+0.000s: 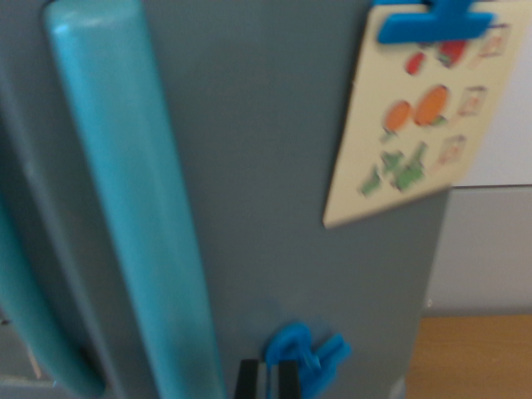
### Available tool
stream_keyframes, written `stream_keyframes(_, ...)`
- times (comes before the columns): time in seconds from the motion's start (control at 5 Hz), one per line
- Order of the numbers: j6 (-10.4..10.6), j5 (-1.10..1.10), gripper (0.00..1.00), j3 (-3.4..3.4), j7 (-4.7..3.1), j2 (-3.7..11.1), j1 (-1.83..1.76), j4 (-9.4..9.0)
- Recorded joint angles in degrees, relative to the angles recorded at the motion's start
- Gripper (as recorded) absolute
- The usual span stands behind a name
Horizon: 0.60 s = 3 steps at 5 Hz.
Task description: Close fridge door
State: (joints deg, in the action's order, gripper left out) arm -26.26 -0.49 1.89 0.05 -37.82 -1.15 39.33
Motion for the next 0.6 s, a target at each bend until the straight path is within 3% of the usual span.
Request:
stream_keyframes(0.2,0.00,0.00,1.00,0.00,0.00,0.00,0.00,0.00)
stream_keyframes(0.4,0.02,0.00,1.00,-0.61,0.00,4.40,0.00,3.17)
stream_keyframes(0.6,0.02,0.00,1.00,-0.61,0.00,4.40,0.00,3.17)
